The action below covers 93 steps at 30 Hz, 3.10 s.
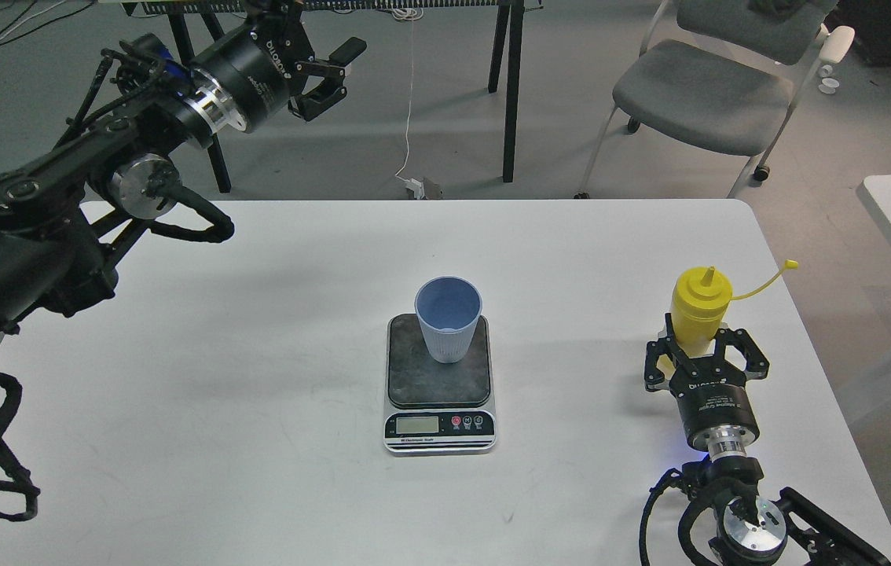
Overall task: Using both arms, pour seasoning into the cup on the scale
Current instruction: 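Lower the yellow bottle onto the table with the right gripper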
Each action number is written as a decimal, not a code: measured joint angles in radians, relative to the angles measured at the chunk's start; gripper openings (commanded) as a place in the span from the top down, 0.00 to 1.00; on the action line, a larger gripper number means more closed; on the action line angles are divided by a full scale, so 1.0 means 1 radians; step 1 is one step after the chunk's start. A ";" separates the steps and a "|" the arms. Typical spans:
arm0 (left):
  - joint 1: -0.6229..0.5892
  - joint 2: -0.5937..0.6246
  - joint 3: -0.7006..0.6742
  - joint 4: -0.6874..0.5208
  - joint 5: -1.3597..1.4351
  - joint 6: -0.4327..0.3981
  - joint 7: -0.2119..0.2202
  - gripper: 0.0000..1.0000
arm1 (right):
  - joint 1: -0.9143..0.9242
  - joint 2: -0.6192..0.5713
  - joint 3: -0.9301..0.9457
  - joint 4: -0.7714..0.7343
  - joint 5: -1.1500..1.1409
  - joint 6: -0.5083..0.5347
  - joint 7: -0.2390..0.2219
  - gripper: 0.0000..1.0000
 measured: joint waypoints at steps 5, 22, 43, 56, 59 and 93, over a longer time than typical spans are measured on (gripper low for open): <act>-0.001 -0.001 0.000 0.000 0.000 0.000 0.000 0.01 | 0.009 0.031 0.007 0.008 0.008 0.000 0.000 0.57; 0.002 0.001 0.000 0.000 0.000 0.000 0.000 0.00 | 0.021 0.061 0.024 0.078 0.068 -0.034 0.000 0.57; 0.002 -0.002 0.000 0.000 0.001 0.000 0.000 0.00 | 0.027 0.061 0.029 0.066 0.071 -0.064 0.000 0.55; 0.003 -0.001 0.000 0.000 0.001 0.000 0.000 0.00 | 0.026 0.057 0.009 0.062 0.061 -0.036 0.000 0.47; 0.003 -0.001 0.000 0.000 0.001 0.000 0.000 0.01 | 0.024 0.054 0.007 0.056 0.057 -0.025 0.000 0.46; -0.001 -0.001 0.000 0.000 0.003 -0.002 0.000 0.00 | 0.024 0.058 -0.033 -0.014 0.055 0.000 0.000 0.01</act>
